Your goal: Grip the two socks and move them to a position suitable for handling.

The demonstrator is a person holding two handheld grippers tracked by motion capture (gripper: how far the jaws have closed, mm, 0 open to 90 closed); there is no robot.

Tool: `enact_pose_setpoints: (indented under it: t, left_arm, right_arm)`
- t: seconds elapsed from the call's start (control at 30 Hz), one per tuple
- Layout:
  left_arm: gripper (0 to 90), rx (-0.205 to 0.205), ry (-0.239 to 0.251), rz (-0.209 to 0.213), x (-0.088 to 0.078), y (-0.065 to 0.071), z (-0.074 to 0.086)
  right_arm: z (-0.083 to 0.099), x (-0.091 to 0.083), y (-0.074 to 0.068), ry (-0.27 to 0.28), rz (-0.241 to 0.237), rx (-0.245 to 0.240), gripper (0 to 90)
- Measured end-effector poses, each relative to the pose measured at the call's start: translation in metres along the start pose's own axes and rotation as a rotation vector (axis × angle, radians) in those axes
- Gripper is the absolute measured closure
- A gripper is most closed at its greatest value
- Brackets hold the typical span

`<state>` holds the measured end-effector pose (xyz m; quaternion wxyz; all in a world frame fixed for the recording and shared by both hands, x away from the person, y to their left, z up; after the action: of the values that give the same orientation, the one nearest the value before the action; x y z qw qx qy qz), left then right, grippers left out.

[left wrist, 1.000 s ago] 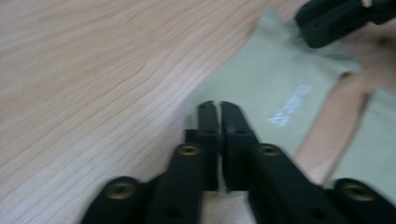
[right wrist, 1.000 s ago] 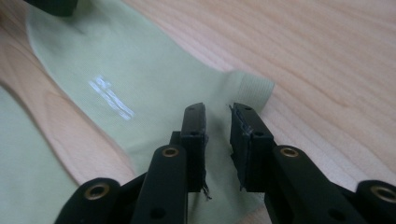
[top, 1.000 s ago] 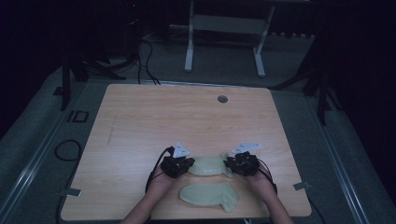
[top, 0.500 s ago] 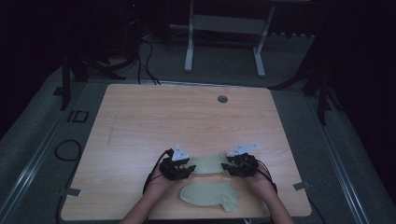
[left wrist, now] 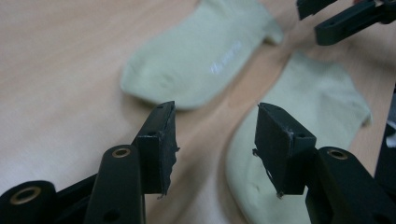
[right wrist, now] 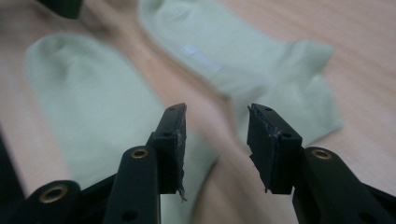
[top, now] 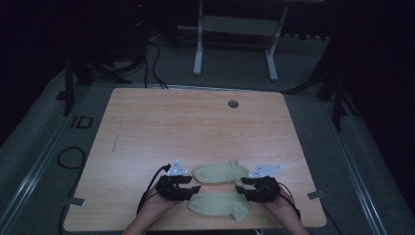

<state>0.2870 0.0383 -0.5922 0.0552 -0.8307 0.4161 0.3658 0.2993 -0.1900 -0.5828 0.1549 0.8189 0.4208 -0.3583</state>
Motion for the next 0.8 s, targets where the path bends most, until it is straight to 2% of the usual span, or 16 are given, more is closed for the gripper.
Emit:
enact_pose_setpoints:
  t: [0.07,0.17,0.23,0.27,0.3,0.37,0.43,0.5,0.57,0.63,0.67,0.73,0.8]
  left_arm:
    - [48.5,0.005,-0.026,-0.012,0.002,0.003,0.009]
    - [48.4,0.006,-0.036,-0.014,0.002,0.007,0.019]
    - [48.5,0.002,-0.041,-0.012,0.003,0.009,0.025]
    - [48.9,0.007,-0.056,-0.026,0.004,0.009,0.03]
    - [49.6,0.005,-0.041,-0.028,0.004,0.009,0.03]
    - [51.4,0.003,-0.04,-0.038,0.003,0.009,0.031]
    - [53.0,0.022,-0.04,-0.049,0.003,0.009,0.032]
    - [58.4,0.056,-0.053,-0.062,0.002,0.011,0.033]
    - [64.9,0.073,-0.061,-0.049,0.003,0.016,0.034]
    - [71.5,0.094,-0.067,-0.054,0.004,0.02,0.034]
    - [76.4,0.097,-0.071,-0.049,0.005,0.022,0.034]
    - [85.6,0.078,-0.07,-0.034,0.006,0.024,0.034]
    - [86.7,0.075,-0.067,-0.041,0.006,0.023,0.033]
  right_arm:
    - [0.006,-0.003,-0.005,-0.011,0.007,-0.003,57.1]
    - [0.018,-0.007,-0.012,-0.028,0.011,-0.005,57.2]
    - [0.025,-0.007,-0.015,-0.039,-0.003,0.001,58.1]
    - [0.028,-0.007,-0.017,-0.047,-0.006,0.0,58.1]
    - [0.034,-0.006,-0.017,-0.068,0.007,-0.013,58.3]
    - [0.041,-0.004,-0.017,-0.093,0.017,-0.016,60.6]
    - [0.043,-0.004,-0.018,-0.08,0.021,-0.012,63.1]
    - [0.044,-0.005,-0.018,-0.08,0.034,-0.018,69.2]
    - [0.045,-0.006,-0.02,-0.071,0.036,-0.027,73.5]
    - [0.046,-0.006,-0.022,-0.063,0.034,-0.028,78.7]
    - [0.046,-0.006,-0.022,-0.062,0.03,-0.029,81.4]
    - [0.045,-0.005,-0.023,-0.062,0.028,-0.027,83.3]
    - [0.044,-0.005,-0.023,-0.068,0.033,-0.03,84.4]
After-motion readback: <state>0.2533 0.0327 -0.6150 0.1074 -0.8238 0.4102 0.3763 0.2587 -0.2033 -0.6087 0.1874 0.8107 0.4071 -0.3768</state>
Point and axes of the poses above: each handheld gripper's, and its own axes: x roughly forward along the jaws, z roughly out of its underside, y roughly to its right, the point moved 7 cm from there along x, roughly forward along the jaws, and after that the axes turned 1 degree about y, right-handed, at the moved point
